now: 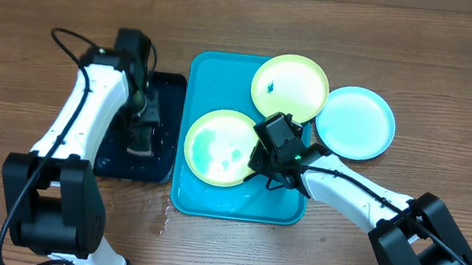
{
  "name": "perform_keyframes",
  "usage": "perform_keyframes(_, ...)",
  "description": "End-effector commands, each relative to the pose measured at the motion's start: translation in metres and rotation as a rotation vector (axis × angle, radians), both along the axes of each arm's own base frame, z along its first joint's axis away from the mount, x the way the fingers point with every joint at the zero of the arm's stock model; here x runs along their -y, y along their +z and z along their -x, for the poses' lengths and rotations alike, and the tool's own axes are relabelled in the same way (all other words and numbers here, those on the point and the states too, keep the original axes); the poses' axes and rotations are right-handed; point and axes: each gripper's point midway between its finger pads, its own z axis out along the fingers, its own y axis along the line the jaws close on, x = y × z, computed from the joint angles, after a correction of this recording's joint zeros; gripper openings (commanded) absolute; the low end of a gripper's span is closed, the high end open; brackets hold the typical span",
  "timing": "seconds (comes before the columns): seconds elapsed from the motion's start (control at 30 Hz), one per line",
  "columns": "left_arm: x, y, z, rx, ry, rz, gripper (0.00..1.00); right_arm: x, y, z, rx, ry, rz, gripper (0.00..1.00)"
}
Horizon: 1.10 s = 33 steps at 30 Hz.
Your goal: Clean dirty plates on tray and stack at the side
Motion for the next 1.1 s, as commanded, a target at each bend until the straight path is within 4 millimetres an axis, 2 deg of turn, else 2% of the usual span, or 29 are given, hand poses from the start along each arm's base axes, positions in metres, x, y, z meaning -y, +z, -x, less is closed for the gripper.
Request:
perform_keyframes(0.0, 0.010, 0.066, -0.021, 0.178, 0.009, 0.109, 0.56, -0.001, -0.001, -0.002, 0.008, 0.000, 0.003, 0.31)
perform_keyframes(0.1, 0.012, 0.112, -0.021, 0.304, 0.019, 0.157, 0.57, 0.000, 0.000, -0.004, 0.018, -0.006, 0.011, 0.36)
perform_keyframes(0.17, 0.005, 0.140, -0.014, 0.387, 0.069, 0.166, 0.58, 0.001, 0.000, -0.005, 0.021, -0.007, 0.014, 0.36)
perform_keyframes(0.27, -0.013, 0.180, 0.004, 0.513, 0.161, 0.160, 0.64, 0.002, -0.001, -0.005, 0.023, -0.009, 0.018, 0.36)
perform_keyframes(0.3, -0.020, 0.192, 0.010, 0.553, 0.190, 0.157, 0.68, 0.002, -0.001, -0.006, 0.025, -0.010, 0.018, 0.35)
perform_keyframes(0.4, -0.047, 0.218, 0.032, 0.643, 0.283, 0.107, 0.70, 0.001, -0.003, -0.007, 0.026, -0.010, 0.018, 0.26)
perform_keyframes(0.43, -0.058, 0.223, 0.040, 0.660, 0.320, 0.081, 0.79, 0.001, -0.004, -0.007, 0.026, -0.010, 0.018, 0.24)
perform_keyframes(0.53, -0.085, 0.232, 0.062, 0.682, 0.430, 0.014, 1.00, 0.000, -0.003, -0.008, 0.031, -0.011, 0.014, 0.20)
perform_keyframes(0.6, -0.090, 0.231, 0.071, 0.674, 0.470, 0.015, 1.00, -0.001, -0.002, -0.010, 0.041, -0.012, 0.011, 0.18)
perform_keyframes(0.73, -0.090, 0.226, 0.074, 0.645, 0.478, 0.016, 1.00, -0.001, -0.001, -0.014, 0.058, -0.018, 0.014, 0.04)
perform_keyframes(1.03, -0.091, 0.220, 0.070, 0.624, 0.479, 0.018, 1.00, 0.000, -0.002, -0.013, 0.052, -0.018, 0.017, 0.05)
perform_keyframes(1.07, -0.091, 0.220, 0.069, 0.622, 0.479, 0.019, 1.00, 0.000, -0.002, -0.013, 0.052, -0.018, 0.018, 0.13)
